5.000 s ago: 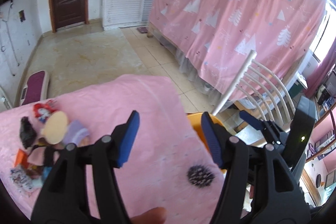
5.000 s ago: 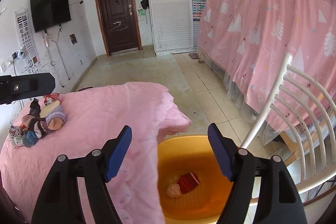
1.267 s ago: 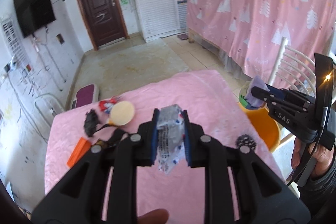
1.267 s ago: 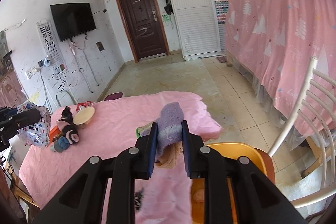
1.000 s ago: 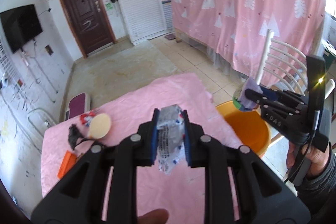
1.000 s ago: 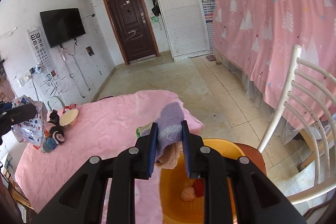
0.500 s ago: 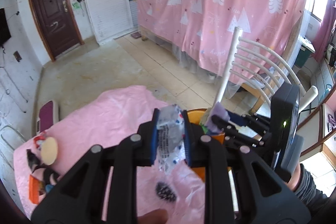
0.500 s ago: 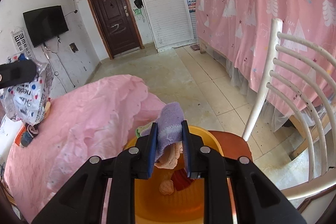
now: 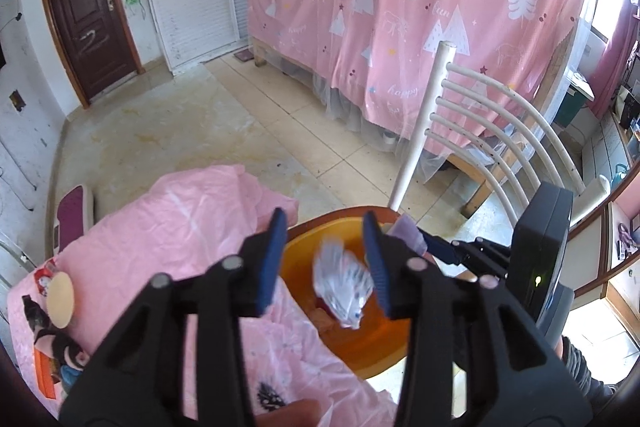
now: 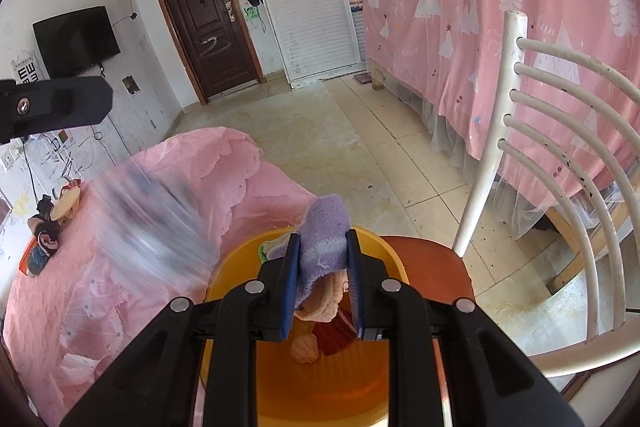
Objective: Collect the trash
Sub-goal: 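Lower the lavender sock into the orange basin and open the right tool, then open the left tool over the basin, dropping the hat and snack bag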
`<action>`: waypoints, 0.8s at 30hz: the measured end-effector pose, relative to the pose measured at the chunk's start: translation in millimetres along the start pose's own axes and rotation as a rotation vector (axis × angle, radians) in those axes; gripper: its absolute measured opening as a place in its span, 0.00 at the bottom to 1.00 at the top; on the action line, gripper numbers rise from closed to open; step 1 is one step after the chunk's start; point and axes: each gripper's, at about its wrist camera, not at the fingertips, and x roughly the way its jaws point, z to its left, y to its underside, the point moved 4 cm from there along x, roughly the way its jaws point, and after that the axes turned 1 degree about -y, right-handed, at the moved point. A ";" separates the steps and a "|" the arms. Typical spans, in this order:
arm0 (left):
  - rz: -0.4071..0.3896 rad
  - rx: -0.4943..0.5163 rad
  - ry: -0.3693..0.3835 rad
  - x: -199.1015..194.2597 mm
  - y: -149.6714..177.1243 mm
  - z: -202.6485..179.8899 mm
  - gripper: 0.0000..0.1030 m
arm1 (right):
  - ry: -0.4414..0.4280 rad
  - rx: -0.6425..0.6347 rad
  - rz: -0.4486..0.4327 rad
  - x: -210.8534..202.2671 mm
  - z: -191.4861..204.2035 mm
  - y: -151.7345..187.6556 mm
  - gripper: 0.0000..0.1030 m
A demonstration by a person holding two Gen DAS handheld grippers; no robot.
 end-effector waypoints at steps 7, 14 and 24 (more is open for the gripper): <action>-0.013 -0.003 0.002 -6.0 -2.0 -0.1 0.40 | 0.021 -0.009 -0.004 -4.2 4.9 -2.2 0.15; -0.031 -0.018 0.000 -21.3 2.6 9.5 0.42 | 0.030 -0.029 -0.020 -13.7 16.9 -8.5 0.24; -0.078 -0.084 -0.022 -54.0 19.8 51.2 0.43 | 0.042 -0.093 -0.067 -38.1 55.2 -23.1 0.44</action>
